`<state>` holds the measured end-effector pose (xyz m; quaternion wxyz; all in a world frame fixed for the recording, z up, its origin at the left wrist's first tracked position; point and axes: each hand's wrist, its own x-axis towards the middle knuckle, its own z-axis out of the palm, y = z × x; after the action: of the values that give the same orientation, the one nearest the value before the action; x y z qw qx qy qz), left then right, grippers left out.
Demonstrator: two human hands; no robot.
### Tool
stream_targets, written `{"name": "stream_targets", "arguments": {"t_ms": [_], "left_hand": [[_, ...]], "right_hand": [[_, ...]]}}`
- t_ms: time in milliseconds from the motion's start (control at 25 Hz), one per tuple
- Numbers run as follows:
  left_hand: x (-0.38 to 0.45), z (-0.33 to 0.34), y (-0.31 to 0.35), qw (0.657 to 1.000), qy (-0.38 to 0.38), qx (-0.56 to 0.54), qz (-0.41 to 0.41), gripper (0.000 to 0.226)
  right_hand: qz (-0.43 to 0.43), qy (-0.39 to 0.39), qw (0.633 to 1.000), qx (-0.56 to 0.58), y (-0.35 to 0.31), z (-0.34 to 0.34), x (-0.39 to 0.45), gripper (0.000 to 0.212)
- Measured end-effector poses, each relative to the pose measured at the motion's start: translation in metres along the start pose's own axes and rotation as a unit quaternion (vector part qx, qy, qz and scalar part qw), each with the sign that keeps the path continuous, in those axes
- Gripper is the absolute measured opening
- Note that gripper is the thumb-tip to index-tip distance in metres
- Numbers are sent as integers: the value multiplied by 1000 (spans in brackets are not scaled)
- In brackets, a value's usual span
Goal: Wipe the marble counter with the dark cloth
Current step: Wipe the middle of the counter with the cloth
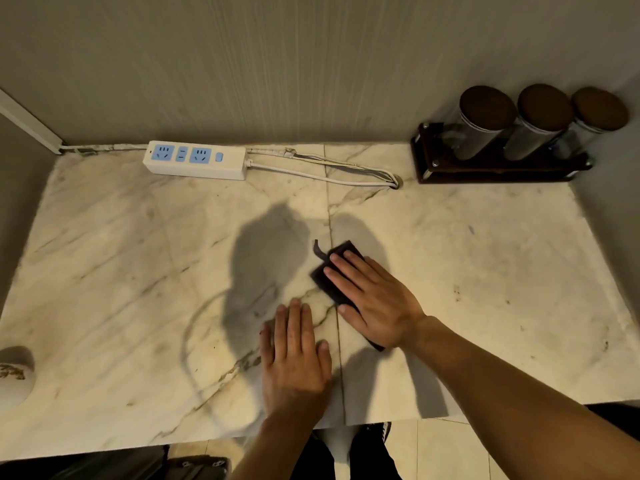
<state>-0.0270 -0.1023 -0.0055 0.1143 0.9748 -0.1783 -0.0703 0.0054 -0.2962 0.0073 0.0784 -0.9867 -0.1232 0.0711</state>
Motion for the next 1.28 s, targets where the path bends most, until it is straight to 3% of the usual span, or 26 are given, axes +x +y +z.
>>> {"name": "stream_targets", "arguments": {"t_ms": [360,520,1040,1280], "left_hand": [[3,-2,3,1000,-4,8,-18,60],[4,1,2,999,35,-2,-4,60],[4,-5,5,999,30,-5,-17,60],[4,-5,2,1000,-12,13,-16,61]], "right_hand": [[84,17,996,8,29,-11,54,63],[141,27,989,36,37,-14,74,62],[383,106,913,88,27,-6,76,62],[423,111,894,99,13,-1,53,62]]}}
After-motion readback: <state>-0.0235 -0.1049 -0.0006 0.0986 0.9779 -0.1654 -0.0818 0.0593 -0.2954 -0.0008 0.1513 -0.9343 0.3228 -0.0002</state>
